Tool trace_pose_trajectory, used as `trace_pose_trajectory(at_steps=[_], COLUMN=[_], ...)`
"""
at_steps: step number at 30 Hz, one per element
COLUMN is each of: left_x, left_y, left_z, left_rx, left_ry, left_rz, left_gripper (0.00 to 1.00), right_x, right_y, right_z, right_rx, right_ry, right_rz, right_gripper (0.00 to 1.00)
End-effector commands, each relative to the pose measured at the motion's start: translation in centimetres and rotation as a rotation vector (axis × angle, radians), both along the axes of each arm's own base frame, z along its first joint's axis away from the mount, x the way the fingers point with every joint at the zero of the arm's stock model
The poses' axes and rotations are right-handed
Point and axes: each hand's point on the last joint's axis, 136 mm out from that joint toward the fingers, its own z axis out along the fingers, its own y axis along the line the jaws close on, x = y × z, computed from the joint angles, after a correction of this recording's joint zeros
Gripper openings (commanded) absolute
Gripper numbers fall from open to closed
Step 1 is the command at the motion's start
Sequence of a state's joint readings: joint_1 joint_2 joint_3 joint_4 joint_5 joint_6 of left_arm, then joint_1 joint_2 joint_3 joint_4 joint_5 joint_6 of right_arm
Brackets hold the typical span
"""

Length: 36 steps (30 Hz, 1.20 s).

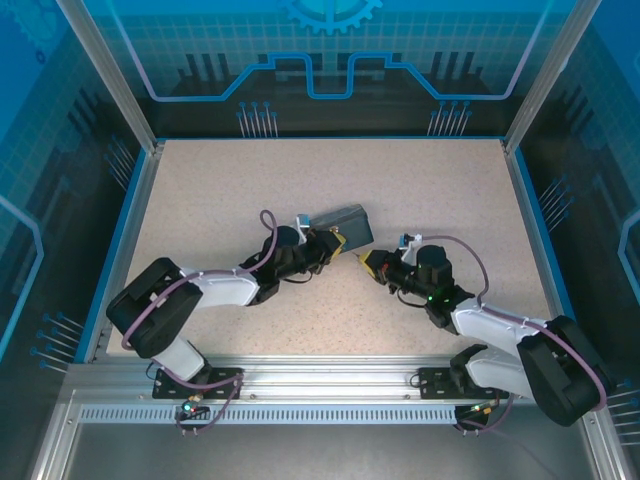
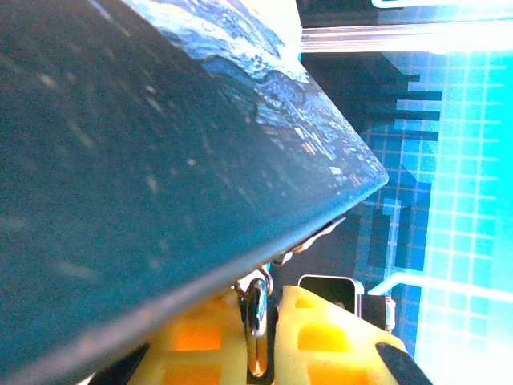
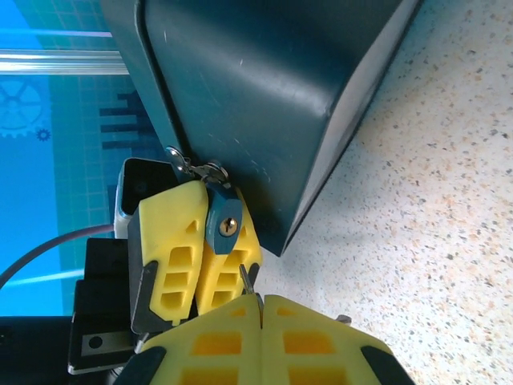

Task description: Unlock the padlock with the key

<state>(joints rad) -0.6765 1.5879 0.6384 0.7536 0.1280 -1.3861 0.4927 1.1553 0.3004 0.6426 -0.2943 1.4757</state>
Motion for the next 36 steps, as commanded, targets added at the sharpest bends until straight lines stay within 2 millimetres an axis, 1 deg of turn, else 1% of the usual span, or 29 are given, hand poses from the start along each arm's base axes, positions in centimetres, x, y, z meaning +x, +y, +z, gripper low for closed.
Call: trace_pose_trajectory(at_steps=[1,7,19,36], left_x=[0.3,0.3,0.0,0.1], left_y=[0.3,0.3,0.7,0.5], left_z=[3.4,3.8,4.0,4.1], left_rx=[-0.059,-0.069,-0.057,-0.057], left_ry=[-0.093,-0.091,-0.092,-0.089], left_rz=[0.011,0.014,0.019,0.016], left_gripper=[0.0,0.0,0.0,0.0], right_x=[0.6,0.7,1.0,2.0], right_y=[0.9,1.4,1.3,1.8], right_z=[2.5,2.7,2.3,2.8], right_rx=[0.037,0.037,0.026,0.029], right_ry=[-0.058,-0.063,-0.051,-0.052], right_rz=[0.004,0.006,-0.014,-0.019], right_gripper=[0.0,0.0,0.0,0.0])
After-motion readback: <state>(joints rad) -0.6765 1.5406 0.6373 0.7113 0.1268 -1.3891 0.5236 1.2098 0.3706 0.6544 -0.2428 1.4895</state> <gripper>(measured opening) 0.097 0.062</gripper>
